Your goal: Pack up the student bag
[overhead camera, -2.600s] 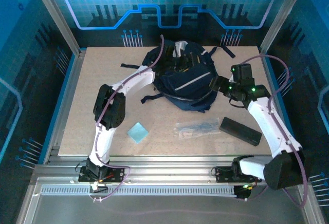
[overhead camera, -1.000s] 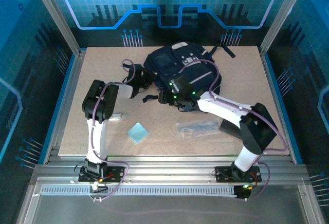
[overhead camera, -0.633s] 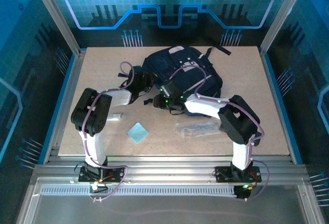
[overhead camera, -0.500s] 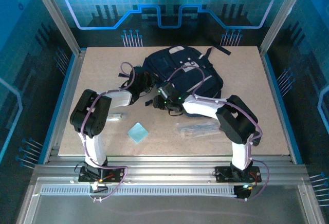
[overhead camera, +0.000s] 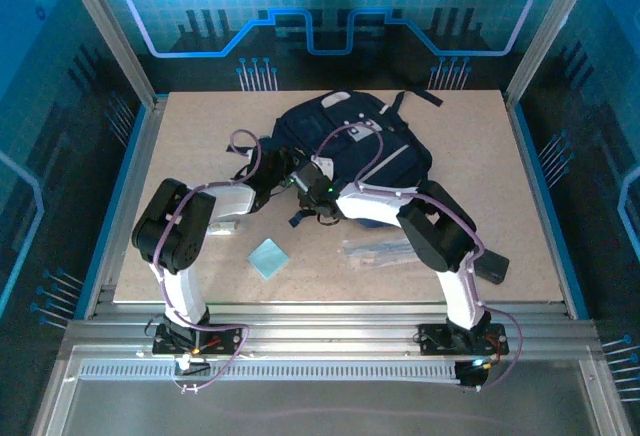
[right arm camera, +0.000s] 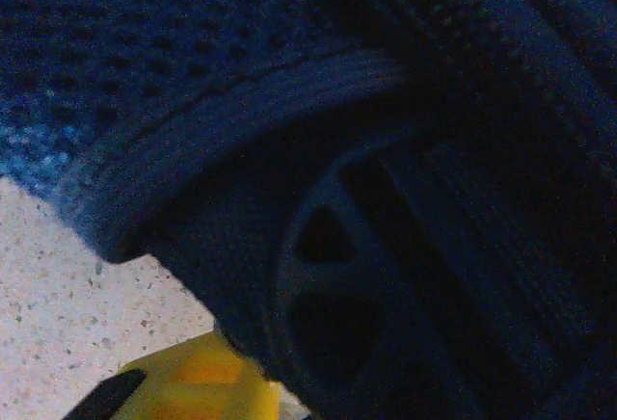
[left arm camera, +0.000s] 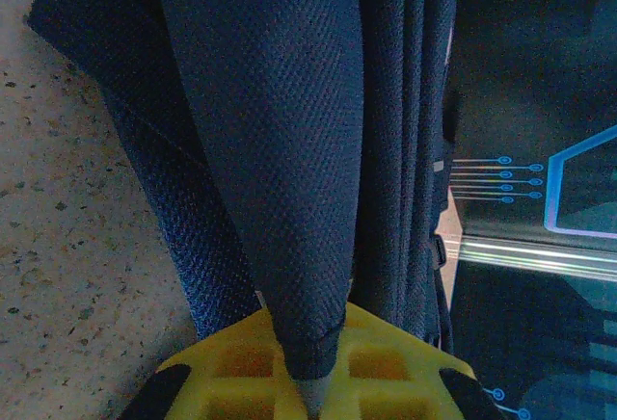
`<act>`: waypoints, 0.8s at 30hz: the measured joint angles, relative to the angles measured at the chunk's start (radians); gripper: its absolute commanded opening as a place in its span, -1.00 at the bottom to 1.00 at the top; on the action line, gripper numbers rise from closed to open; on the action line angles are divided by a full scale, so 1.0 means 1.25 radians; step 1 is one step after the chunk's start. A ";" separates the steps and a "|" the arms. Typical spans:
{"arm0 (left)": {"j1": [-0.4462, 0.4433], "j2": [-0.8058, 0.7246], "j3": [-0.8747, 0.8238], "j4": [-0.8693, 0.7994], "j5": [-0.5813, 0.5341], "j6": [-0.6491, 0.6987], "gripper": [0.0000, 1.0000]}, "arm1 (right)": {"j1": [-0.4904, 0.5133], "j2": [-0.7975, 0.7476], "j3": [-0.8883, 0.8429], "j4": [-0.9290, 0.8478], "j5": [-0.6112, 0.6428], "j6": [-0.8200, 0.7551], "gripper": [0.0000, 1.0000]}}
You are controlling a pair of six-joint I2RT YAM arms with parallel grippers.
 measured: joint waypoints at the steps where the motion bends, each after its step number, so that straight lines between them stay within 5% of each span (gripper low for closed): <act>1: 0.000 -0.002 0.000 -0.001 -0.002 0.000 -1.00 | -0.001 0.000 -0.002 0.011 -0.003 -0.005 -0.87; 2: 0.000 -0.003 0.000 -0.001 -0.002 0.000 -1.00 | -0.003 0.000 -0.007 0.027 -0.009 -0.007 -1.00; 12: 0.004 -0.004 0.000 -0.007 0.000 0.004 -1.00 | -0.051 -0.114 -0.163 0.183 -0.168 -0.072 -1.00; 24: 0.037 0.022 0.054 -0.044 0.036 0.034 -1.00 | -0.112 -0.224 -0.211 0.044 -0.304 -0.174 -1.00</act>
